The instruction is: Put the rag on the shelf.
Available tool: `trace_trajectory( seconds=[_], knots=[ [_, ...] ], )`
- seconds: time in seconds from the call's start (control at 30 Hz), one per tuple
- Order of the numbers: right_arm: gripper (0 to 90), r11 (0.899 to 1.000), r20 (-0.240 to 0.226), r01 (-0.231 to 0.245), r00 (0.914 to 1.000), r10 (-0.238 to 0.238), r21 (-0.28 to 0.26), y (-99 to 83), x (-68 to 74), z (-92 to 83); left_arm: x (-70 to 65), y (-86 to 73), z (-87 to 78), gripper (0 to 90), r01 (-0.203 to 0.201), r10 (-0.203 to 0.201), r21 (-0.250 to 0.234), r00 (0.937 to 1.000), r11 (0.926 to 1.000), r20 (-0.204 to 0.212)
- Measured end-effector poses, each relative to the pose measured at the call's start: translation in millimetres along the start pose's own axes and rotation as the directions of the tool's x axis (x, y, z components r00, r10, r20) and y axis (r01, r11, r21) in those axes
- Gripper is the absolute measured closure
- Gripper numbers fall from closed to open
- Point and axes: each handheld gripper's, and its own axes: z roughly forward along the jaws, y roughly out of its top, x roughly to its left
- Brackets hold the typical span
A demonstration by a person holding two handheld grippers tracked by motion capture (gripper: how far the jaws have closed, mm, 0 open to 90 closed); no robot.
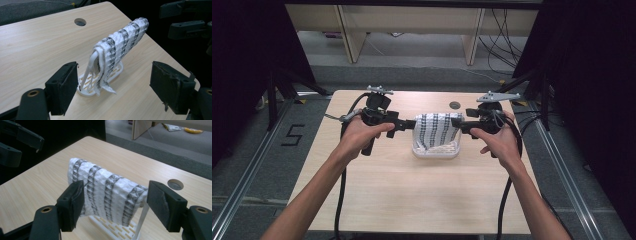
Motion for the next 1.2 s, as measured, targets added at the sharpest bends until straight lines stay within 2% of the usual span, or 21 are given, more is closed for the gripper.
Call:
trace_trajectory(
  seconds=[0.1, 0.13, 0.17, 0.2, 0.23, 0.37, 0.4, 0.53, 0.57, 0.63, 0.67, 0.73, 0.8, 0.93, 0.97, 1.0, 1.03, 1.07, 1.13, 1.17, 1.2],
  knots=[
    [31.3, 1.000, -0.013, 0.015, 0.9998, -0.015, -0.011, -1.5, 1.4, -0.5, 0.4, -3.8, -1.5, 21.6, -0.006, 0.006, 0.003, 1.0000, 1.0000, 0.004],
    [31.3, 1.000, -0.007, -0.001, 1.0000, 0.001, 0.001, -2.4, 4.0, -2.8, -0.2, -4.9, -1.3, 21.6, 0.005, -0.005, -0.006, 1.0000, 1.0000, 0.004],
    [31.3, 1.000, -0.009, 0.022, 0.9997, -0.022, -0.011, -3.0, 2.9, -2.3, 0.5, -6.2, -2.0, 21.6, -0.002, 0.002, -0.001, 1.0000, 1.0000, 0.007],
    [31.3, 1.000, -0.019, -0.004, 0.9998, 0.004, -0.006, -3.9, 5.1, -2.7, -0.5, -7.7, -1.6, 21.5, 0.009, -0.009, -0.010, 0.9999, 0.9999, 0.007],
    [31.3, 1.000, -0.016, 0.027, 0.9995, -0.027, -0.004, -4.8, 3.6, -3.2, -0.8, -8.9, -2.0, 21.3, 0.008, -0.008, -0.014, 0.9999, 0.9999, 0.008],
    [31.3, 1.000, -0.018, 0.002, 0.9998, -0.002, -0.003, -8.3, 6.9, -5.0, -1.5, -13.1, -4.5, 21.2, 0.005, -0.005, -0.026, 0.9999, 0.9997, 0.011],
    [31.3, 1.000, -0.022, 0.019, 0.9996, -0.019, -0.005, -9.0, 6.1, -5.0, -1.6, -14.4, -5.1, 21.2, 0.005, -0.005, -0.028, 0.9999, 0.9996, 0.013],
    [31.3, 1.000, -0.025, 0.019, 0.9995, -0.019, -0.001, -12.8, 6.6, -5.4, -1.0, -20.2, -6.9, 21.0, 0.003, -0.003, -0.023, 0.9999, 0.9997, 0.013],
    [31.3, 1.000, -0.031, 0.001, 0.9995, -0.001, -0.005, -14.2, 7.9, -4.8, -0.8, -21.1, -7.3, 20.7, 0.002, -0.002, -0.024, 0.9999, 0.9997, 0.013],
    [31.3, 0.999, -0.018, 0.035, 0.9992, -0.035, -0.005, -15.3, 6.3, -5.3, -0.4, -23.9, -9.0, 20.7, 0.006, -0.006, -0.031, 0.9998, 0.9995, 0.017],
    [31.1, 1.000, -0.026, 0.009, 0.9996, -0.009, -0.006, -16.6, 8.0, -5.2, -0.2, -24.8, -9.4, 20.7, 0.006, -0.006, -0.034, 0.9998, 0.9994, 0.019],
    [30.9, 1.000, -0.045, 0.022, 0.9988, -0.022, -0.006, -17.3, 7.5, -5.1, 0.3, -27.3, -11.0, 20.7, -0.002, 0.002, -0.033, 1.0000, 0.9995, 0.007],
    [30.9, 1.000, -0.033, 0.003, 0.9994, -0.003, 0.007, -18.3, 9.6, -7.5, 0.3, -29.5, -11.7, 20.7, -0.002, 0.002, -0.036, 1.0000, 0.9994, 0.003],
    [30.6, 1.000, -0.031, 0.030, 0.9990, -0.030, -0.001, -20.6, 9.7, -9.6, 1.0, -35.8, -12.9, 20.7, -0.002, 0.002, -0.041, 1.0000, 0.9992, 0.010],
    [30.5, 1.000, -0.037, -0.002, 0.9993, 0.002, 0.000, -21.8, 12.4, -10.0, 1.5, -37.9, -13.3, 20.7, -0.003, 0.003, -0.038, 0.9999, 0.9993, 0.010],
    [30.5, 0.999, -0.035, 0.032, 0.9988, -0.033, -0.009, -22.7, 10.4, -9.9, 1.5, -39.3, -13.3, 20.7, 0.001, 0.000, -0.041, 0.9999, 0.9992, 0.012],
    [30.4, 1.000, -0.035, 0.008, 0.9993, -0.008, 0.007, -23.1, 12.7, -11.8, 2.5, -41.6, -13.6, 20.7, -0.001, 0.002, -0.038, 0.9998, 0.9993, 0.017],
    [30.3, 0.999, -0.035, 0.035, 0.9988, -0.035, -0.012, -24.5, 11.4, -10.5, 2.2, -42.9, -13.7, 20.7, 0.003, -0.002, -0.039, 0.9999, 0.9992, 0.014],
    [29.8, 1.000, -0.046, 0.012, 0.9989, -0.011, 0.010, -26.0, 13.8, -12.1, 3.0, -45.4, -14.2, 20.7, 0.000, 0.001, -0.037, 0.9999, 0.9993, 0.013],
    [29.1, 0.999, -0.041, 0.040, 0.9983, -0.041, -0.002, -27.0, 12.5, -11.1, 3.3, -46.9, -14.3, 20.7, 0.002, -0.001, -0.037, 0.9999, 0.9993, 0.017],
    [28.8, 1.000, -0.050, 0.011, 0.9987, -0.010, 0.018, -28.3, 15.1, -11.9, 3.3, -48.4, -14.7, 20.7, -0.002, 0.003, -0.038, 0.9999, 0.9993, 0.012]
  ],
)
